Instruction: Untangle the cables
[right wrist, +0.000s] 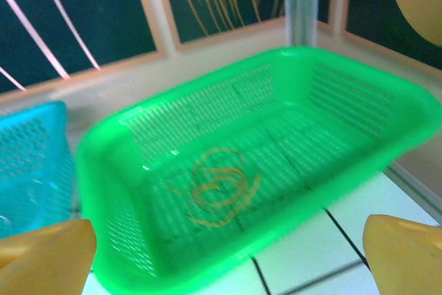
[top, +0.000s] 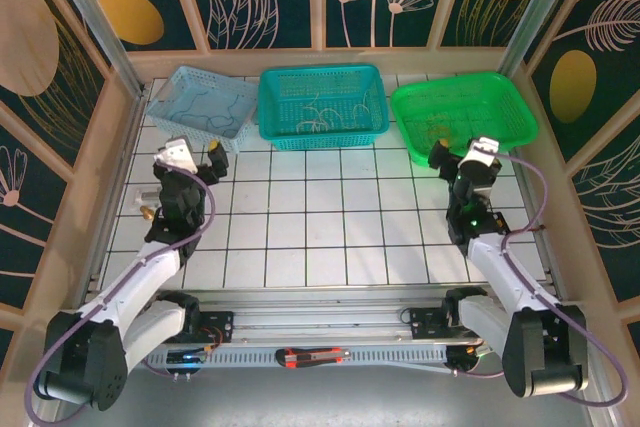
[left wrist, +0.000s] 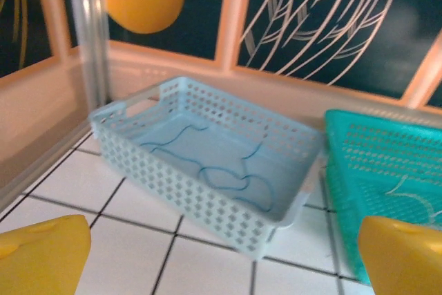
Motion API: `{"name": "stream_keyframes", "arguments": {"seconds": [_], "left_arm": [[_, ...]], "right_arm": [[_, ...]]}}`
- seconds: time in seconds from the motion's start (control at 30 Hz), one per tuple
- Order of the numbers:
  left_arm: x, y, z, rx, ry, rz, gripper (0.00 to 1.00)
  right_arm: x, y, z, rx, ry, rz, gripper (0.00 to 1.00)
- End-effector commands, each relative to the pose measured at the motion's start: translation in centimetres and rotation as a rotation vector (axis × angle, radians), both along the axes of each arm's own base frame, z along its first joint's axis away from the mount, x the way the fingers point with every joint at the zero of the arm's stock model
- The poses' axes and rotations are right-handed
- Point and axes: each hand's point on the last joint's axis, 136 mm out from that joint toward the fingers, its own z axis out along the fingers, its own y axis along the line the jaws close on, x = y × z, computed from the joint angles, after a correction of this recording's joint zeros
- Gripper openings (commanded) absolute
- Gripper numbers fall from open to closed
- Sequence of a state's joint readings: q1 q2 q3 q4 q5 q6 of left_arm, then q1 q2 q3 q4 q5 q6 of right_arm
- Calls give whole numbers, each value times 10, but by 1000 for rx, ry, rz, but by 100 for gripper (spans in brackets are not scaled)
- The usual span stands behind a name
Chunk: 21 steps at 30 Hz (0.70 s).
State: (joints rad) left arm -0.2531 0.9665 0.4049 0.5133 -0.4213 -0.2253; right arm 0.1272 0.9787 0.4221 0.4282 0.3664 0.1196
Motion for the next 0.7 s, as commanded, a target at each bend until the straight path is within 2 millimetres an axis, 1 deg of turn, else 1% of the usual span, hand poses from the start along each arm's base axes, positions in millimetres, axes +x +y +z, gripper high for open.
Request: {"name": "stream_keyframes", "arguments": {"seconds": [0.0, 0.13, 0.2, 0.23, 0.3, 0.33, 0.43, 0.5, 0.53, 0.6, 0.63, 0.67], "left_arm": [[-10, 22, -5, 64, -91, 103, 99], [-16, 37, -43, 118, -60, 161, 99], [-19, 41, -56, 113, -68, 162, 99], [-20, 43, -55, 109, -90, 171, 99], [-15, 38, -54, 104, -106, 128, 99], [-10, 36, -55, 121, -93, 116, 99], [0, 26, -53, 191, -104, 30, 99], [7, 20, -61, 204, -93, -31, 99], [10, 18, -63, 204, -94, -44, 99], [14, 25, -69, 171, -73, -47, 99], [14, 23, -73, 161, -74, -80, 99], [15, 19, -76, 166, -80, -108, 99]], "right_arm": [[-5, -13, -6, -68, -54, -75, 99], [-3, -10, -27, -63, -69, -56, 99], [-3, -6, -39, -63, -80, -32, 99], [-3, -4, -44, -58, -89, -19, 99], [-4, 1, -54, -43, -106, 10, 99], [-2, 0, -51, -52, -126, 4, 99], [12, 13, -55, -95, -93, 79, 99], [14, 15, -54, -143, -112, 116, 99], [11, 11, -54, -127, -149, 119, 99], [0, -4, -61, -73, -202, 86, 99], [-2, -8, -56, -79, -244, 71, 99], [3, -5, -64, -65, -193, 98, 99]]}}
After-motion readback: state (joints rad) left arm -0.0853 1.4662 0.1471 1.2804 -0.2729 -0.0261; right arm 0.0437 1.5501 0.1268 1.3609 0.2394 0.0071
